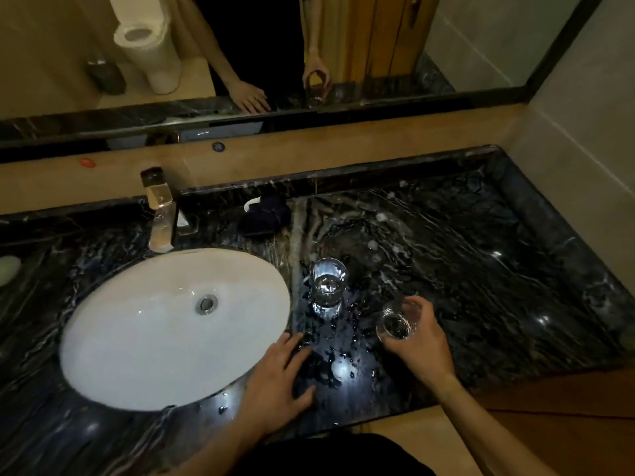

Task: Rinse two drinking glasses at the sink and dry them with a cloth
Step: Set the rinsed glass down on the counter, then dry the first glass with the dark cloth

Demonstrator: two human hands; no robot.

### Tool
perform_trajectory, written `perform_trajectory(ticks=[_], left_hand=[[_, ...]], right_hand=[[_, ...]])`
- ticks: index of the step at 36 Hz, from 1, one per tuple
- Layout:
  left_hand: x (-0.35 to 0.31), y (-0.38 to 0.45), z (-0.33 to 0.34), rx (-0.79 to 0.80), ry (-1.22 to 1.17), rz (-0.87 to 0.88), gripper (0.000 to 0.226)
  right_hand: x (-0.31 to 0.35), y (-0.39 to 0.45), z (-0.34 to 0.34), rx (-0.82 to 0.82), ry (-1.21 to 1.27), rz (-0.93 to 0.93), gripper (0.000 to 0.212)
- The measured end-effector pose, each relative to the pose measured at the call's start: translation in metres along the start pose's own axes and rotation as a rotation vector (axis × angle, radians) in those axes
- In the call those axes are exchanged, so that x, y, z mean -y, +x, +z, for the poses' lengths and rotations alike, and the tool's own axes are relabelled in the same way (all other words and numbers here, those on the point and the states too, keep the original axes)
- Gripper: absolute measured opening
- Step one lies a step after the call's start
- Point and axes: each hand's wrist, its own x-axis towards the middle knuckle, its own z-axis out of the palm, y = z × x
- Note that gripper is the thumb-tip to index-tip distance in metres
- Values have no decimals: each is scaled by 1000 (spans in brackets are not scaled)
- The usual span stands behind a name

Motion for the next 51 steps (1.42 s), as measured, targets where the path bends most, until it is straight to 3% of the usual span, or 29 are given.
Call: perform_trajectory(ticks=[11,16,20,23,26,28,30,36,40,43,46,51], left_hand=[[-5,3,-11,93,13,-43,78],[5,4,-13,100,31,26,75],[15,15,-27,65,19,109,56],[19,33,-49,120,-178,-32,45],[31,60,-68,151,-505,-241,23],[46,80,-81,121,-591,-297,12],[59,103,-100,68,-547,-316,12],[87,181,-156,-144,-168,-313,41],[94,223,-172,-139,-76,-326,72],[96,249,-175,-32,-89,-413,82],[95,265,-176,75,-59,-472,82],[89,276,-178,83,49,-464,60]], right_hand=[[-6,15,-1,38,-46,1,89],[7,11,-5,50,-307,-30,109],[40,7,-3,30,-463,-182,110],[72,9,16,123,-442,-250,110],[98,18,44,213,-302,-222,112],[108,23,60,233,-186,-181,116],[112,26,71,221,-86,-134,118],[98,36,88,119,144,-41,117],[93,44,92,119,242,21,108],[89,49,94,143,275,47,103],[83,53,98,138,241,36,93],[81,57,99,131,218,34,85]])
